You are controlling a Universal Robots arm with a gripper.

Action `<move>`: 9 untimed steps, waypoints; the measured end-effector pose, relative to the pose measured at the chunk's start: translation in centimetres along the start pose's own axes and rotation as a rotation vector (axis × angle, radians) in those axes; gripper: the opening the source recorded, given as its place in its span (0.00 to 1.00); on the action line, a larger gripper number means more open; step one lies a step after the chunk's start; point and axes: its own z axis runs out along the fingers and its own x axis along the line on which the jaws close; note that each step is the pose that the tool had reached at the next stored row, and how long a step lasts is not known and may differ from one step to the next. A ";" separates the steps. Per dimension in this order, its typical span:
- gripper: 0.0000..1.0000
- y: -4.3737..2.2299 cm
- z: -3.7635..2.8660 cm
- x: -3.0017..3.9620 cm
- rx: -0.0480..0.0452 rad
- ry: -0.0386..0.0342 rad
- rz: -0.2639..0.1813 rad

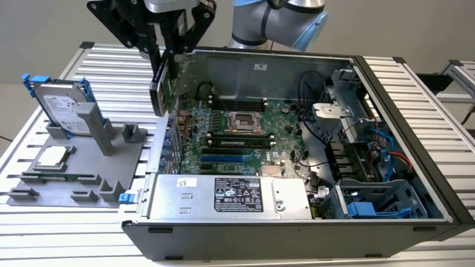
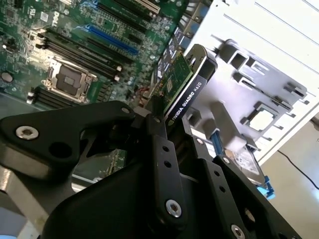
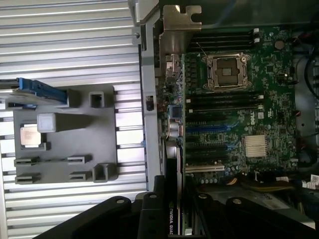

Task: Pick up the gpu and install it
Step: 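Pick up the gpu and move the gpu toward the slot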

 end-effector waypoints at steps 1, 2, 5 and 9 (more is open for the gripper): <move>0.00 0.01 0.00 -0.17 0.0000 0.0000 0.000; 0.00 0.03 0.01 -0.34 -0.0001 0.0000 0.000; 0.00 0.07 0.02 -0.84 0.0000 0.0000 0.000; 0.00 0.13 0.04 -1.53 0.0000 0.0000 0.000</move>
